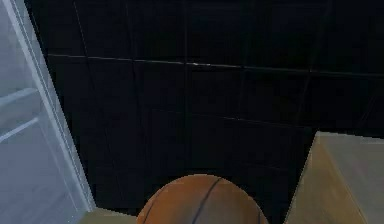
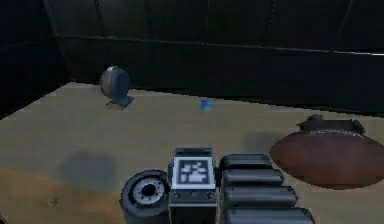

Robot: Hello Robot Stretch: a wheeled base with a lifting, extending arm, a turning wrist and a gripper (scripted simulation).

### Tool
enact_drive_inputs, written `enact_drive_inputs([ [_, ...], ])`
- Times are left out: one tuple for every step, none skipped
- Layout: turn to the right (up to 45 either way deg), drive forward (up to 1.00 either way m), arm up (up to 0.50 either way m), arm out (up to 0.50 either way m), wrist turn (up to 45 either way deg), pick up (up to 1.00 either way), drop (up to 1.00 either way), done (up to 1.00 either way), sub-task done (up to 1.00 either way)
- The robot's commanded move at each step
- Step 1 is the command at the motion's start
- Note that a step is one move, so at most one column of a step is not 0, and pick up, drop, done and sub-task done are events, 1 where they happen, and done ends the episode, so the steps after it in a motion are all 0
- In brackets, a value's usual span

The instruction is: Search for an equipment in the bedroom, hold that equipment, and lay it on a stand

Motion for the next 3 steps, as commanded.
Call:
enact_drive_inputs([
  [-45.0,0.0,0.0,0.0,0.0,0.0,0.0,0.0,0.0],
  [-42.0,0.0,0.0,0.0,0.0,0.0,0.0,0.0,0.0],
  [0.0,0.35,0.0,0.0,0.0,0.0,0.0,0.0,0.0],
])
